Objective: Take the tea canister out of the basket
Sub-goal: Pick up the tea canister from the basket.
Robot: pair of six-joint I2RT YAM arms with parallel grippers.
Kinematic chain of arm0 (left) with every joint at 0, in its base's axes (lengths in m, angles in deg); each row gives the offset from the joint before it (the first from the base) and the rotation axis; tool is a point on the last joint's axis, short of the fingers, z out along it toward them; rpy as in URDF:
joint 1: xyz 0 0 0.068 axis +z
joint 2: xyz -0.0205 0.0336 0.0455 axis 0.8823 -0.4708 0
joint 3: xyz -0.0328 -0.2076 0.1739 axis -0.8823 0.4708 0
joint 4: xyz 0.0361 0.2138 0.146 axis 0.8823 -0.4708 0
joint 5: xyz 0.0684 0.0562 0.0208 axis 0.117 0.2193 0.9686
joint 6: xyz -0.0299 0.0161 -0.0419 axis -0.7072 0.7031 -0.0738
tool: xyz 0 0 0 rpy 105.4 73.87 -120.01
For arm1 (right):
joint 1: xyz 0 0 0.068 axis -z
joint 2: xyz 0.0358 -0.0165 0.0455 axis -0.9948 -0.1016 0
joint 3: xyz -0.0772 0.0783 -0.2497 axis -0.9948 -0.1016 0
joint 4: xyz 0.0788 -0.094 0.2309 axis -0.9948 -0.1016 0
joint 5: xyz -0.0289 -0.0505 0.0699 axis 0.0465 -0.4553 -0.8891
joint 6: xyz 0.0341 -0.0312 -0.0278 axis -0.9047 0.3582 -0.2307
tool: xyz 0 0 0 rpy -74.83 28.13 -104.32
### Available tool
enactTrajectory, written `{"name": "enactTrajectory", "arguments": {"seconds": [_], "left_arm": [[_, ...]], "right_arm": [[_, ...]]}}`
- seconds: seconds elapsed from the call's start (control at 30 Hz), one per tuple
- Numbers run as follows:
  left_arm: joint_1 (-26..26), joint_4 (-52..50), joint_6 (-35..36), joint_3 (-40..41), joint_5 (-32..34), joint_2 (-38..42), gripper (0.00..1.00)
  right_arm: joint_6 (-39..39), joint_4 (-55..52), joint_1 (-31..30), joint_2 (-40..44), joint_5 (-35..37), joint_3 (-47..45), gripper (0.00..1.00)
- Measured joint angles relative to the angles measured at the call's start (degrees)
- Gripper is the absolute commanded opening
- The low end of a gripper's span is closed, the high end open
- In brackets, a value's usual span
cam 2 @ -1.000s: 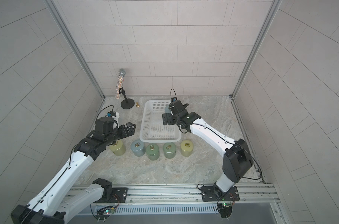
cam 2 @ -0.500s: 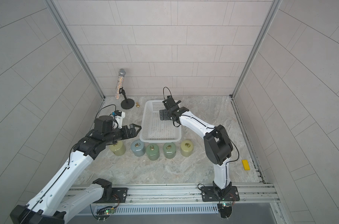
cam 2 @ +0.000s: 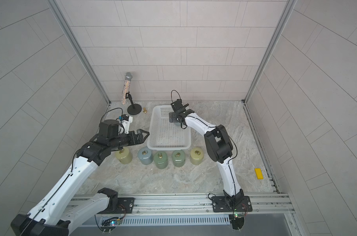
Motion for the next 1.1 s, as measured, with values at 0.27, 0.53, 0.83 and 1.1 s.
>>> {"name": "enactTrajectory", "arguments": {"seconds": [0.27, 0.53, 0.83, 1.1], "left_arm": [[0.0, -0.1, 0.0, -1.0, 0.5, 0.0, 1.0], [0.0, -0.2, -0.2, -1.0, 0.9, 0.1, 1.0], [0.0, -0.5, -0.2, -1.0, 1.2, 0.2, 1.0], [0.0, -0.8, -0.2, -1.0, 1.2, 0.2, 1.0]], "right_arm": [[0.0, -0.1, 0.0, -6.4, 0.2, 7.1, 1.0], [-0.3, -1.4, 0.0, -11.2, 0.6, 11.2, 1.0], [0.2, -3.4, 0.1, -12.0, 1.2, 12.8, 0.75], [1.2, -3.7, -0.1, -11.9, 1.4, 12.8, 0.71]]}}
